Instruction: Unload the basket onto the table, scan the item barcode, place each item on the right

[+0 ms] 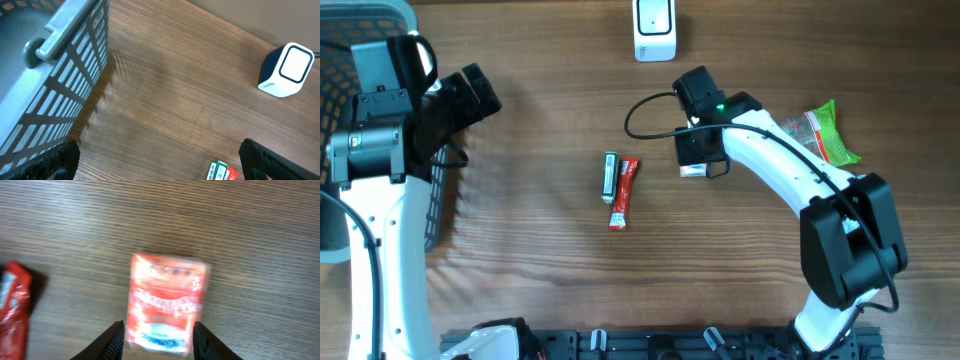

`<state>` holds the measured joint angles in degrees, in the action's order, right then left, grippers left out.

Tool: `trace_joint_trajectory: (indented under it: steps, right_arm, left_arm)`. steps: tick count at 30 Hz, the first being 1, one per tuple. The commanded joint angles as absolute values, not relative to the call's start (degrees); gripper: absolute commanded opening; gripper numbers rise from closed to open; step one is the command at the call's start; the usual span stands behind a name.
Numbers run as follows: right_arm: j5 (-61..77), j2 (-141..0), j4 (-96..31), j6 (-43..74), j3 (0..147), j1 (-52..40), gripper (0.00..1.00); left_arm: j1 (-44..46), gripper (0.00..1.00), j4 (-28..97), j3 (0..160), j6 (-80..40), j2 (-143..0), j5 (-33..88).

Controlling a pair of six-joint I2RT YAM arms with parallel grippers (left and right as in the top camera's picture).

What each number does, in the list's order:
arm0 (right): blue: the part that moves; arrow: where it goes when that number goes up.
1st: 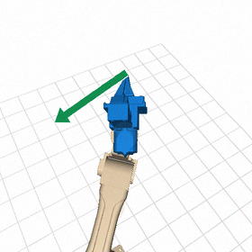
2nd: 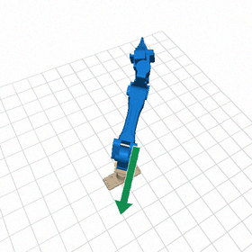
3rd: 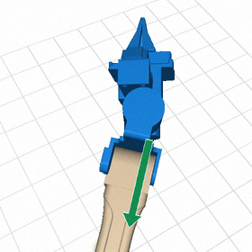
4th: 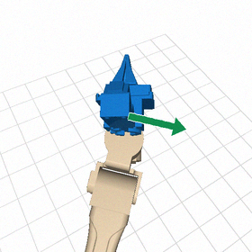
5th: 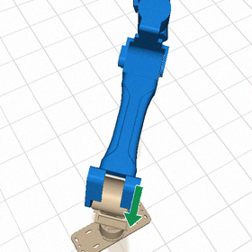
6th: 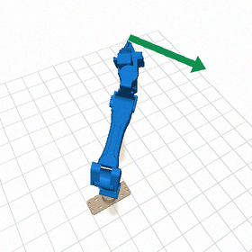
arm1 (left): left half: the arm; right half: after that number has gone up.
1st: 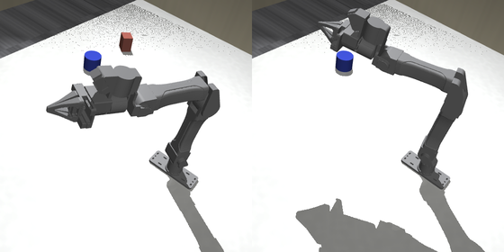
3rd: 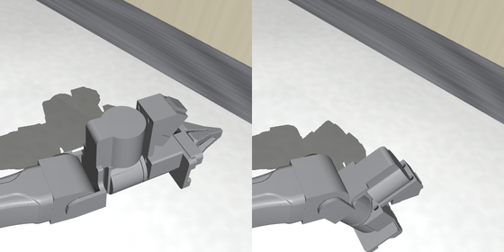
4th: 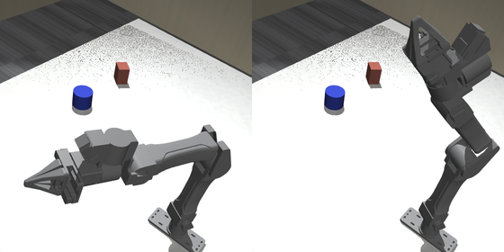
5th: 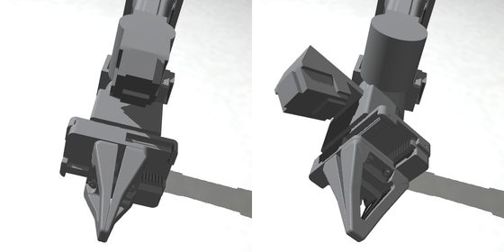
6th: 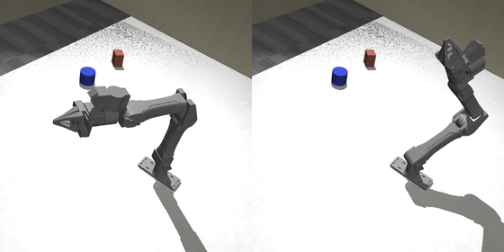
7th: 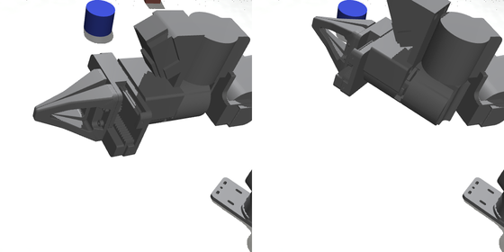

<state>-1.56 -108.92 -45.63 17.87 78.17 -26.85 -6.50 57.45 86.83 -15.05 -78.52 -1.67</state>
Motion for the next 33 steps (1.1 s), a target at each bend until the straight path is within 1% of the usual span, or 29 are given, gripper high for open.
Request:
trace_joint_trajectory:
  steps: [1, 2, 5, 6, 7, 8, 9, 10, 13, 14, 15, 16, 17, 18, 19, 21, 27, 33]
  right_arm:
    - [1.8, -106.1, -45.5, 17.0, 79.7, -26.9, 0.44]
    - [1.8, -105.6, -45.5, 16.5, 79.7, -26.6, 0.41]
    - [2.2, -103.9, -45.7, 17.2, 80.0, -24.7, 0.40]
    - [2.9, -103.3, -45.7, 17.8, 80.0, -23.7, 0.49]
    - [4.1, -102.7, -45.8, 18.5, 80.0, -22.4, 0.61]
    - [6.0, -102.4, -45.9, 18.6, 80.0, -20.9, 0.75]
    - [8.6, -102.2, -45.9, 18.6, 80.0, -19.5, 0.95]
    - [11.0, -102.2, -45.9, 18.5, 80.0, -18.3, 1.00]
    - [19.3, -102.4, -46.0, 18.4, 79.7, -14.6, 0.99]
    - [21.6, -102.7, -46.1, 18.4, 79.0, -13.2, 0.77]
    - [21.5, -102.7, -46.1, 18.3, 78.8, -12.9, 0.62]
    - [21.5, -102.8, -45.8, 18.1, 78.2, -12.6, 0.53]
    - [21.5, -102.8, -45.6, 18.2, 77.6, -12.5, 0.42]
    - [21.6, -102.8, -44.9, 18.2, 76.6, -12.5, 0.34]
    - [21.6, -102.8, -44.4, 18.2, 75.8, -12.5, 0.29]
    - [21.6, -102.8, -43.4, 18.2, 74.5, -12.5, 0.28]
    - [22.0, -102.8, -36.1, 21.1, 68.4, -12.6, 0.28]
    - [27.0, -102.8, -28.8, 21.0, 62.9, -12.6, 0.28]
  left_arm:
    - [-6.7, 1.00, 57.3, 87.4, -13.9, -78.1, -2.0]
    - [-6.7, 1.00, 57.3, 87.4, -13.9, -78.1, -2.0]
    - [-6.7, 1.00, 57.3, 87.4, -13.9, -78.1, -2.0]
    - [-6.7, 1.00, 57.3, 87.4, -13.9, -78.1, -2.0]
    - [-6.7, 1.00, 57.3, 87.4, -13.9, -78.1, -2.0]
    - [-6.7, 1.00, 57.3, 87.4, -13.9, -78.1, -2.0]
    - [-6.7, 1.00, 57.3, 87.4, -13.9, -78.1, -2.0]
    - [-6.7, 1.00, 57.3, 87.4, -13.9, -78.1, -2.0]
    - [-6.7, 1.00, 57.3, 87.4, -13.9, -78.1, -2.0]
    - [-6.7, 1.00, 57.3, 87.4, -13.9, -78.1, -2.0]
    - [-6.7, 1.00, 57.3, 87.4, -13.9, -78.1, -2.0]
    - [-6.7, 1.00, 57.3, 87.4, -13.9, -78.1, -2.0]
    - [-6.7, 1.00, 57.3, 87.4, -13.9, -78.1, -2.0]
    - [-6.7, 1.00, 57.3, 87.4, -13.9, -78.1, -2.0]
    - [-6.7, 1.00, 57.3, 87.4, -13.9, -78.1, -2.0]
    - [-6.7, 1.00, 57.3, 87.4, -13.9, -78.1, -2.0]
    - [-6.7, 1.00, 57.3, 87.4, -13.9, -78.1, -2.0]
    - [-6.7, 1.00, 57.3, 87.4, -13.9, -78.1, -2.0]
